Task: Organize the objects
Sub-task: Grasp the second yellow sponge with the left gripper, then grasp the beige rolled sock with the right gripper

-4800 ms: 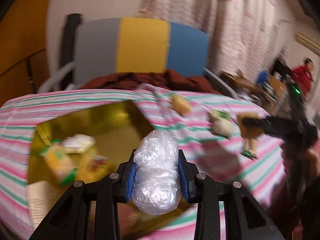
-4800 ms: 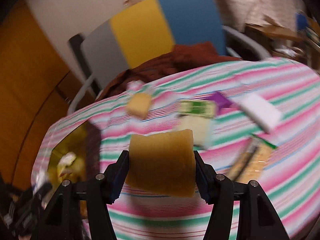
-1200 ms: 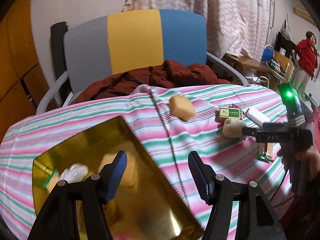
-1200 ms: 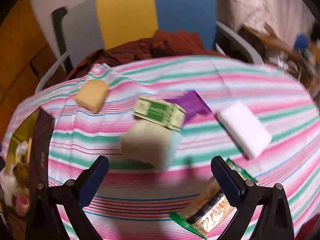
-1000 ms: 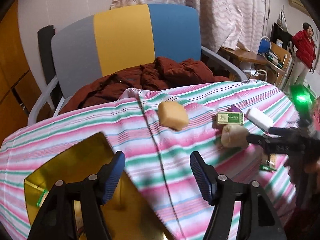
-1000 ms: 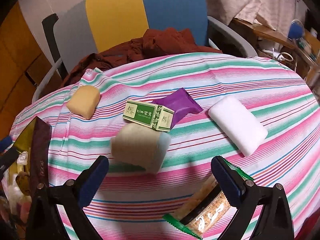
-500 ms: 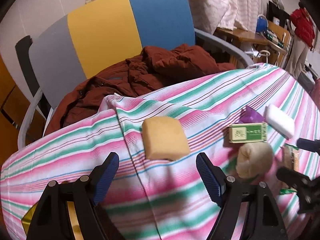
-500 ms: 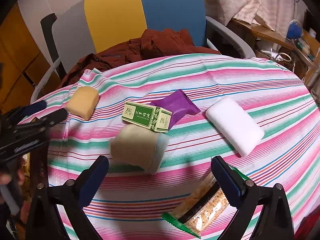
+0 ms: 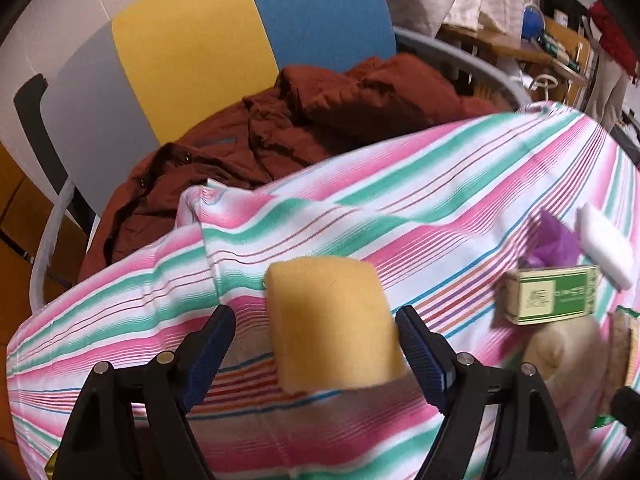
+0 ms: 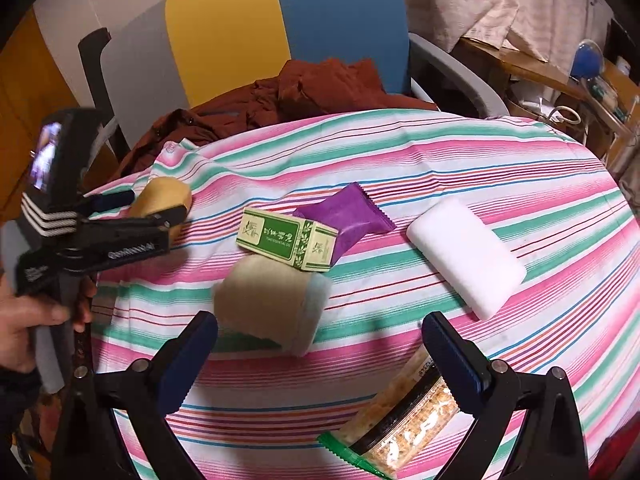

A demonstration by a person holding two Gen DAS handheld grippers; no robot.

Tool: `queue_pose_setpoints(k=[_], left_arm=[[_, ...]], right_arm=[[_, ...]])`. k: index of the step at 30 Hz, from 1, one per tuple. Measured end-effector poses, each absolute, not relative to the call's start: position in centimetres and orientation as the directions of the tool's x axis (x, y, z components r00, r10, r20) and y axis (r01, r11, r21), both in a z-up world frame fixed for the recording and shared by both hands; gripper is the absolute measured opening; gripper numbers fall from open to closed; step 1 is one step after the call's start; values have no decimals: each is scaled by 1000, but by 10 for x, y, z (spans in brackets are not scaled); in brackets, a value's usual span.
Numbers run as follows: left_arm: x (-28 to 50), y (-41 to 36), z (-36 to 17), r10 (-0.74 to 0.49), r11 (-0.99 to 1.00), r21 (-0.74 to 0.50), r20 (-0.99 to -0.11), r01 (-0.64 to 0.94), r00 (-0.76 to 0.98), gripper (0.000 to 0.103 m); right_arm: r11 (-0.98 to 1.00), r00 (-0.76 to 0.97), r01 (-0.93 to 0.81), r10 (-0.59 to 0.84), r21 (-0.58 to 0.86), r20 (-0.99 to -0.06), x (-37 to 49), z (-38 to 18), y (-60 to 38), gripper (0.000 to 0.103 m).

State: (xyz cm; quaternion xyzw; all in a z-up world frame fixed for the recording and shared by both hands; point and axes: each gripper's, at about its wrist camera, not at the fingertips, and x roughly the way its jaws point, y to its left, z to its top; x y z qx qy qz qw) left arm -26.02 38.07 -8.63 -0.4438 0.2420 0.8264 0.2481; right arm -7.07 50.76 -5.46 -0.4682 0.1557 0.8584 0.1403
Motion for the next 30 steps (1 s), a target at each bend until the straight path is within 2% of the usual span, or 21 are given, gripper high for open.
queue_pose_setpoints(k=[3,4,12,19,30], left_arm=[[-268,376,-95,212,-781,118,-874,-613,-438,57],[-268,374,-95,218,-788,107,-873,-606,-437,56],[-231,349,-58,323,-805,9,-831,-593,-452,54],[-153,314,-29,429,-784,-64,-774,-617,-465,54],[-89,263,-13,490,-780,-143,-744,-609,-454,54]], right_arm=[[-910,-524,-392,101,134,-845,-71,-55,510,103],[-911,-524,-392,102,133,-845,-71,-56,511,103],[-892,-522,-421,89,165,-848,-72,-61,522,103],[-873,-518,-449,81,190,-851,-71,-66,529,103],[-865,-548,-442,51,237,-835,-76,-68,524,103]])
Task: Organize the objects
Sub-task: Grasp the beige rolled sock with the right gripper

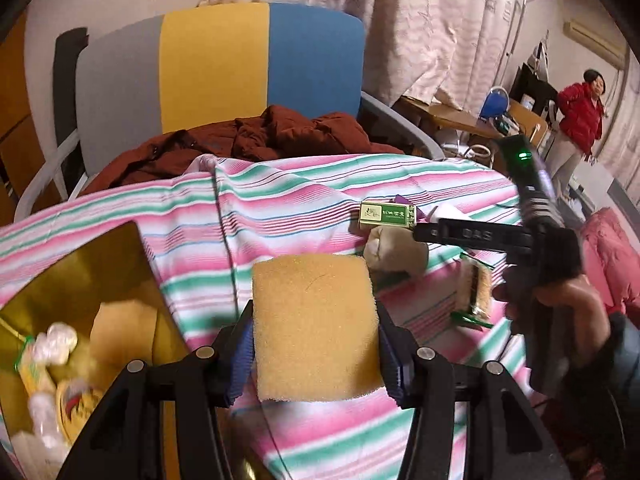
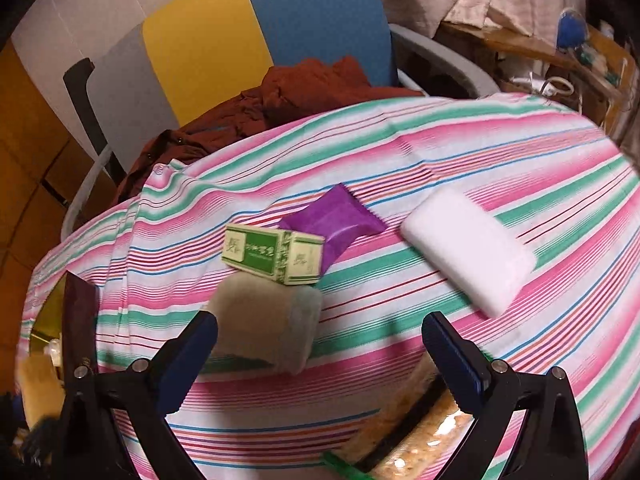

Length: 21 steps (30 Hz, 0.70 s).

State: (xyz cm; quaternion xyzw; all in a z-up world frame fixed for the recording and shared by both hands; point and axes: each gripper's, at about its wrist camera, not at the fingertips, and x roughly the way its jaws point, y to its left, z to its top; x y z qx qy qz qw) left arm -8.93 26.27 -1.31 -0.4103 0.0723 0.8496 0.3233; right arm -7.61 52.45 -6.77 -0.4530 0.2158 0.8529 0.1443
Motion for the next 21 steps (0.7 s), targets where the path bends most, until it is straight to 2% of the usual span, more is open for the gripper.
queue_pose_setpoints(k=[5,13,14,16,17,18,21], left_arm=[[-77,243,-8,499,-787,-158,-732,-597,-464,54],[-66,217,-7,490,-807,-175,-732,-564,-473,54],[-65,215,-8,487,-810,-177,-734,-559,-473,54],[-64,210,-10,477,-819,-178,-740,-545,-474,54],[-63,208,-12,472,-823,-179,-742,-539,-475,54],[-63,206,-13,469,-827,-180,-745,-533,-475,54],[-61,198,-14,460,-836,-182,-746,-517,-481,55]], right_arm=[[-875,-540,-414,14,251,-841,-89,-74,511,103],[-904,-516,-393,64,170,-854,-111,-89,497,102],[-906,-515,-388,60,170,-855,-113,-91,496,100],[-911,-514,-365,27,190,-857,-115,-95,495,89],[-917,-516,-344,5,201,-857,-115,-95,493,79],[-923,-518,-332,5,195,-855,-115,-93,490,75],[-931,-525,-310,0,191,-851,-112,-88,485,70]])
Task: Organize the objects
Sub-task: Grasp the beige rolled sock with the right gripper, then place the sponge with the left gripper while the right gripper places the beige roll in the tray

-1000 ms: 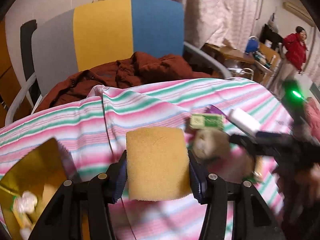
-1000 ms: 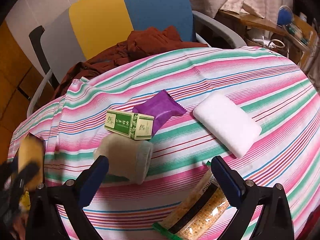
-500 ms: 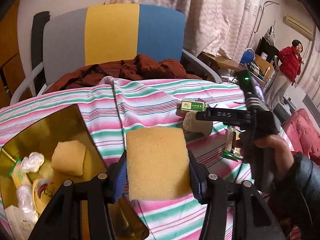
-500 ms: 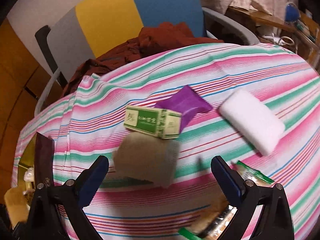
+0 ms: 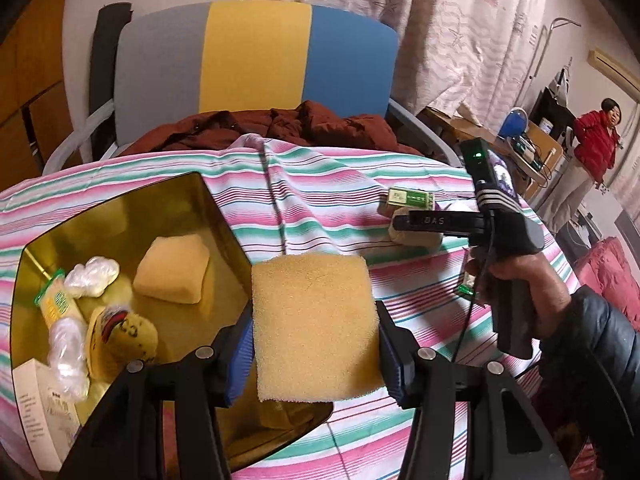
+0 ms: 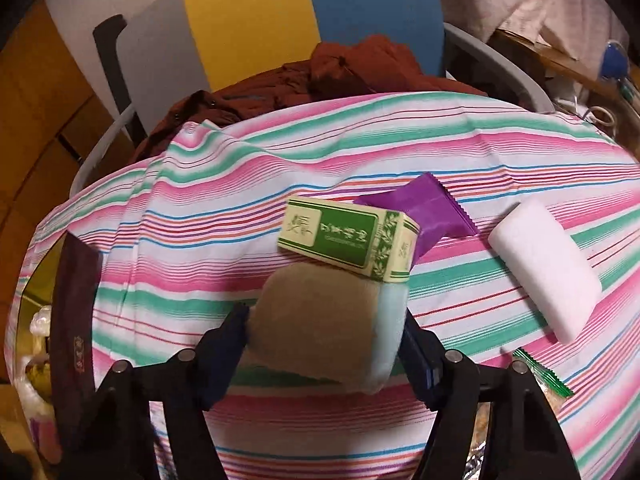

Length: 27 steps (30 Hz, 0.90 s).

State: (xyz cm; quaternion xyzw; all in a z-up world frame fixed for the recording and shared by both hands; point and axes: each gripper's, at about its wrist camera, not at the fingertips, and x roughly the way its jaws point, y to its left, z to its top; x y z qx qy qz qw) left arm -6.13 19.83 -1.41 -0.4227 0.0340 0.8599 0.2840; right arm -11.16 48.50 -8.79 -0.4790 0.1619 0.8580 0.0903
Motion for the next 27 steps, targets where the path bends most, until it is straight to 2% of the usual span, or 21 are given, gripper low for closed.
queue_pose_setpoints(k=[7,12,22,27], left_arm=[[-57,176,-10,440,-857,-176,-739,-484,-510,55],[-55,148,-7,408,-886,-177,-737,-428,-540,55],[-60,55,-6,290,-956,-191,-732,-224,-617,55],[-69,20,-6,262,-964,-225,-722,-141,-641,55]], right_arm=[[-960,-536,-178,-90,216,-840,-106,-79,456,69],[-980,-531,-70,-120,184,-839,-102,-76,424,69],[-987,-551,-62,-93,151,-830,-92,-62,411,70],[-983,-588,-29,-131,182,-798,-82,-40,389,70]])
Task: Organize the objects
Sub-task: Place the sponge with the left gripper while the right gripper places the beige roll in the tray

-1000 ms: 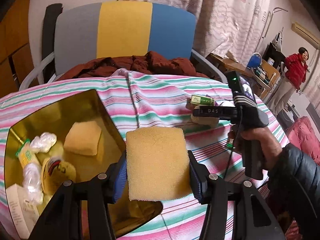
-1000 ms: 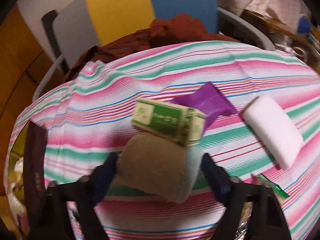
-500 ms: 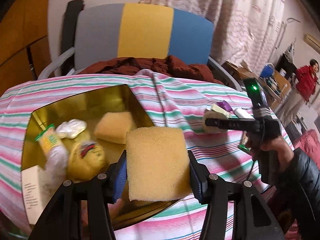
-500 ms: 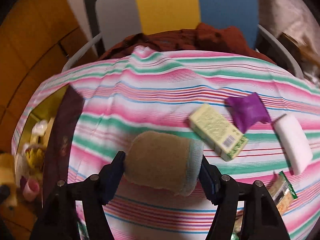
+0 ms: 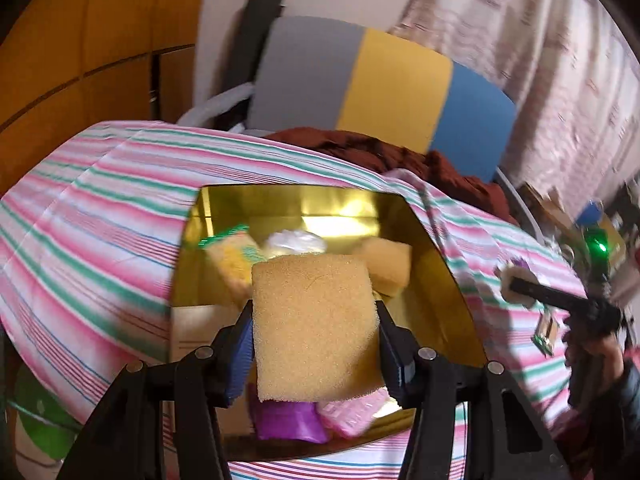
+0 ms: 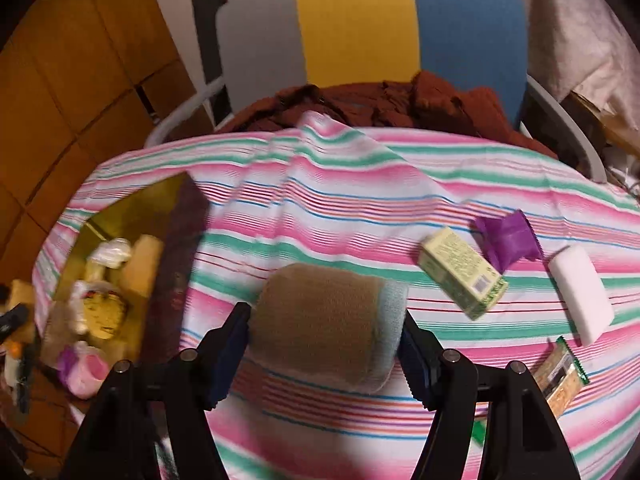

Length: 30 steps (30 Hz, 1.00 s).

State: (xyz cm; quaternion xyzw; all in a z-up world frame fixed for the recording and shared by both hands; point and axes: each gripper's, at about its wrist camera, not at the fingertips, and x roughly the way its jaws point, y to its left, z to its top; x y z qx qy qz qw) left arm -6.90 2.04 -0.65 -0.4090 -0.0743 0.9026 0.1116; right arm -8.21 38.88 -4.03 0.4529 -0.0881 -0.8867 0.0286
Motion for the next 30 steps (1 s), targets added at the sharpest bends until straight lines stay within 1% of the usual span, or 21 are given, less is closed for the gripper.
queue_pose_setpoints(k=[7,13,24,30], left_arm=[[-78,0,-9,247,-966,-237,-711,-107,-658,55],[-93,-1,-11,248,-965,-239,-706,-106,-664,55],[-117,4,-14,241,-968,-221,-704,-116,-668,55],[-118,10,-13,201,-979,-172,-696,-112,-689,55]], right_arm=[[-971,-615,80,-227,227,-755,-80,-14,326,70],[-961,-595,157,-276,227,-755,-93,-6,273,70],[-956,-554,189,-294,226,-779,-128,-13,218,70],[-954,-553,189,-298,231,-778,-139,-14,207,70]])
